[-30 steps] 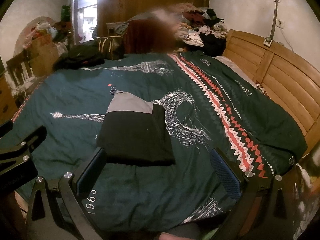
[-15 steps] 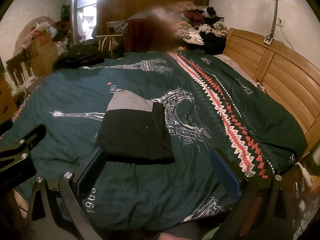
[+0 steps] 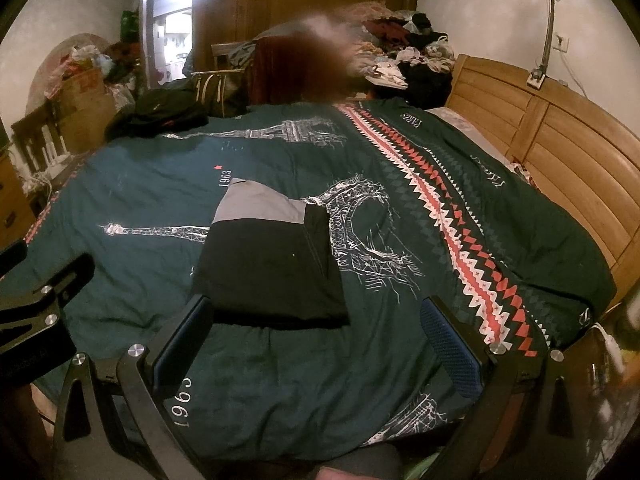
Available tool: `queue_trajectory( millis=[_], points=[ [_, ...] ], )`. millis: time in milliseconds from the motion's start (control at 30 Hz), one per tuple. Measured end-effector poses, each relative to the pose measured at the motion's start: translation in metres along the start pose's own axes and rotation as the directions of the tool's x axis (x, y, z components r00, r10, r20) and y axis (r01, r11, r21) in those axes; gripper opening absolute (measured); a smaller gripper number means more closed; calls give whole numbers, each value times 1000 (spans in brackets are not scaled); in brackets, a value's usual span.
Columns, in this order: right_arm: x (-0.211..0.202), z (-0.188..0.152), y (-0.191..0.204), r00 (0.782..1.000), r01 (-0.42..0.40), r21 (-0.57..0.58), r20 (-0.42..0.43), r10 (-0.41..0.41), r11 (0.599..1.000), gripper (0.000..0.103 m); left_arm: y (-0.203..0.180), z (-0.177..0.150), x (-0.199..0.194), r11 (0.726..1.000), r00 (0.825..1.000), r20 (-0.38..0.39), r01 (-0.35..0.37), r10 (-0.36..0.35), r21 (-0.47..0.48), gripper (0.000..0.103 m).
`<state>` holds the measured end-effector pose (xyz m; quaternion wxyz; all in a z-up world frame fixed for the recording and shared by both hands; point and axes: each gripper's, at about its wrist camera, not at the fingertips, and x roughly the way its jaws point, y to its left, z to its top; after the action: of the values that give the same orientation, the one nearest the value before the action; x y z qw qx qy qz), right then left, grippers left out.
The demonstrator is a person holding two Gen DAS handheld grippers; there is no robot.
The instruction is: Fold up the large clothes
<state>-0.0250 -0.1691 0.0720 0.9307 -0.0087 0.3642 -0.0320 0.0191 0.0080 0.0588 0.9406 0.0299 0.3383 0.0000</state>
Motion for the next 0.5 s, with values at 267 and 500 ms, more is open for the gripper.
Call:
queue_trajectory(
  millis=[267,500],
  points=[
    [2,-1,-1,1000,4,6,-5,-4,1000,103,-6,-2,0,1000,1000,2,21,-21,18,103],
    [3,-1,-2,1000,4,11,-7,-4,1000,103,-7,-2,0,999,1000,-1,22,-22,24,103]
  ],
)
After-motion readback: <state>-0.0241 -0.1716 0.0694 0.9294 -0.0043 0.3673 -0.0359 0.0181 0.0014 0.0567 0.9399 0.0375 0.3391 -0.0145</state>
